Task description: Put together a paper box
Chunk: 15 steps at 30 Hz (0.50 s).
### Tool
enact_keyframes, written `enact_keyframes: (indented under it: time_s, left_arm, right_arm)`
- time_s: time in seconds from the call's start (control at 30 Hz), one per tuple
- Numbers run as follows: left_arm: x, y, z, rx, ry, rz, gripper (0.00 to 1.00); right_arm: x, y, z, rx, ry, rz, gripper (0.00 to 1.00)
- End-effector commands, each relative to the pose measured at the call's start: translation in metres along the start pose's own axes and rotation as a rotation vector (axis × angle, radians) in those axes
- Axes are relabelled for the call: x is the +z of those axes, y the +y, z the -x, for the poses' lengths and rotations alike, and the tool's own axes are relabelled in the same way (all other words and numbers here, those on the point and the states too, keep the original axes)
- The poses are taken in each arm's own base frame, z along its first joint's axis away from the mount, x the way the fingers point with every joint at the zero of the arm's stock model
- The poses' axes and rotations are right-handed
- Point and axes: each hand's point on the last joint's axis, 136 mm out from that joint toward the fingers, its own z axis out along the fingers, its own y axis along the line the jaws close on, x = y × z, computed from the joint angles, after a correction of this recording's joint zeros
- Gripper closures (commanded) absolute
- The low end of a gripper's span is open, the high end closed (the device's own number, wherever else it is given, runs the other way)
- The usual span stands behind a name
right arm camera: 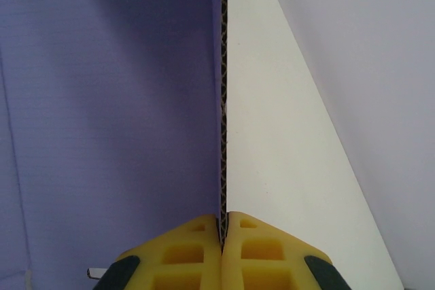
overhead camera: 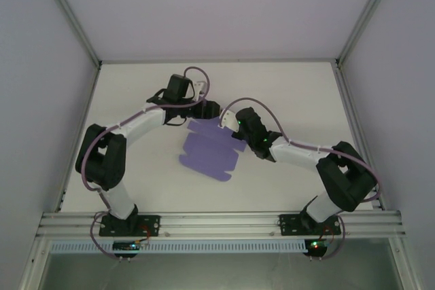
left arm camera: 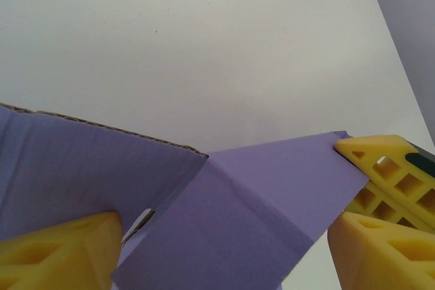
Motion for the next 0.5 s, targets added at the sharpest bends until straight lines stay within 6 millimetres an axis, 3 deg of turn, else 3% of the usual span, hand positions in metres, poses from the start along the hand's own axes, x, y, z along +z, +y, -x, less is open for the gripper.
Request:
enact_keyframes:
  time_s: [0.0, 0.23, 0.3, 0.4, 0.47]
  left_arm:
    - [0.005, -0.011, -0.003, 0.009, -0.004, -0.044, 0.21]
    - [-0.022, -0.016, -0.01, 0.043, -0.03, -0.023, 0.12]
    - [-0.036, -0.016, -0.011, 0.053, -0.051, 0.005, 0.0]
    - [-0.059, -0.003, -0.012, 0.05, -0.098, 0.093, 0.0]
    - [-0.075, 0.016, -0.013, 0.024, -0.13, 0.172, 0.0]
  right_arm:
    - [-0.011, -0.001, 0.032, 0.046, -0.126, 0.038, 1.0]
    - [-0.007, -0.017, 0.015, 0.062, -0.061, -0.014, 1.0]
    - [-0.006, -0.02, 0.009, 0.063, -0.041, -0.02, 1.0]
    - [-0.006, -0.025, 0.003, 0.068, -0.022, -0.032, 1.0]
    - [-0.007, -0.027, 0.001, 0.067, -0.012, -0.039, 1.0]
